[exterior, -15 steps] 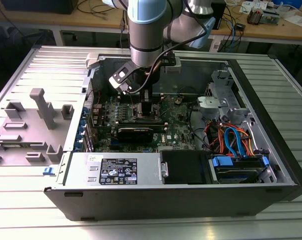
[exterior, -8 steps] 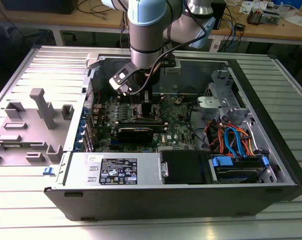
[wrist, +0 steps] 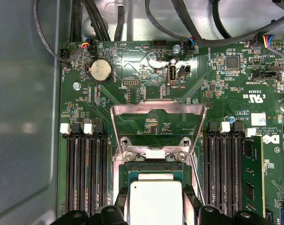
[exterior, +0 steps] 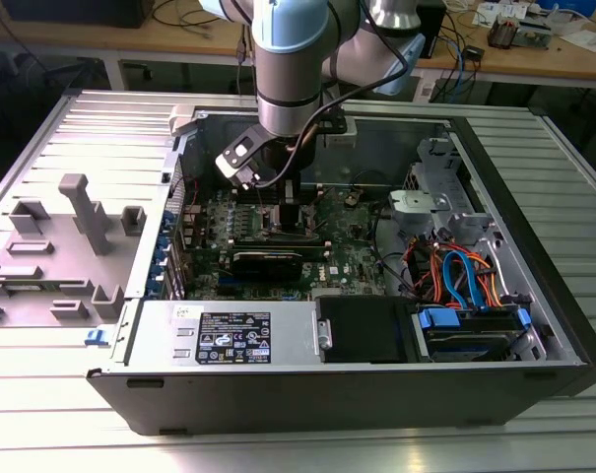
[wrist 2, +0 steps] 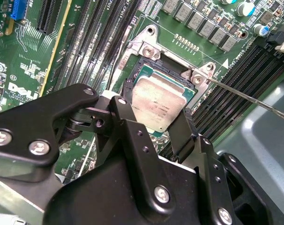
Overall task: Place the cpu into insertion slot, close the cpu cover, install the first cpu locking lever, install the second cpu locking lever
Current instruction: 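Place the cpu into insertion slot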
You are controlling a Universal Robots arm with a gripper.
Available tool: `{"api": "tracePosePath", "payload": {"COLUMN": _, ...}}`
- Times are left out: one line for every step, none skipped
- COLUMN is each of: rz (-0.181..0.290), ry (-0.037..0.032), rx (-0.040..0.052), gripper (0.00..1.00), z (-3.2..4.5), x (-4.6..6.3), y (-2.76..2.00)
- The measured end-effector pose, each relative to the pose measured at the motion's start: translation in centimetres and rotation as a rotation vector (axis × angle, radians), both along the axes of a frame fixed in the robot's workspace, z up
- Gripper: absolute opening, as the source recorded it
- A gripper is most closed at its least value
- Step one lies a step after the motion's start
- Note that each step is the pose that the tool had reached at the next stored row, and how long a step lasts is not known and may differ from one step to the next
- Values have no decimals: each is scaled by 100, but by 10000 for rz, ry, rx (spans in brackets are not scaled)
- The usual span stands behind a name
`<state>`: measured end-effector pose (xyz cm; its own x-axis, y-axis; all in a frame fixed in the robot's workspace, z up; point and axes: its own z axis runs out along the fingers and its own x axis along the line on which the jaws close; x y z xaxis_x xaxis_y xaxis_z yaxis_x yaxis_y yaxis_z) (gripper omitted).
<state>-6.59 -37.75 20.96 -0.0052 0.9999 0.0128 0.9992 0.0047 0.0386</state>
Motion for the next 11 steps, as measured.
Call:
{"api": "tracePosePath", "payload": {"rz": 0, "ry": 0, "rx": 0, "gripper": 55, "z": 0, "x": 0, "y": 0}}
{"api": "tracePosePath", "payload": {"rz": 0, "ry": 0, "rx": 1, "gripper": 55, "z": -1, "x": 0, "y": 0}}
{"api": "tracePosePath", "payload": {"rz": 0, "ry": 0, "rx": 1, "gripper": 55, "z": -3, "x": 0, "y": 0}}
{"api": "tracePosePath", "payload": {"rz": 0, "ry": 0, "rx": 1, "gripper": 55, "z": -5, "x": 0, "y": 0}}
{"api": "tracePosePath", "payload": {"rz": 0, "ry": 0, "rx": -3, "gripper": 55, "z": -7, "x": 0, "y": 0}}
{"api": "tracePosePath", "payload": {"rz": -1, "ry": 0, "rx": -15, "gripper": 55, "z": -8, "x": 1, "y": 1}}
{"api": "tracePosePath", "payload": {"rz": -7, "ry": 1, "rx": -24, "gripper": 55, "z": -8, "x": 1, "y": 0}}
{"api": "tracePosePath", "payload": {"rz": -26, "ry": -1, "rx": -67, "gripper": 55, "z": -9, "x": 2, "y": 1}}
{"api": "tracePosePath", "payload": {"rz": -43, "ry": -1, "rx": -153, "gripper": 55, "z": -9, "x": 1, "y": 3}}
{"api": "tracePosePath", "payload": {"rz": -45, "ry": 0, "rx": -201, "gripper": 55, "z": -9, "x": 2, "y": 7}}
{"api": "tracePosePath", "payload": {"rz": -44, "ry": 2, "rx": -224, "gripper": 55, "z": -9, "x": 2, "y": 16}}
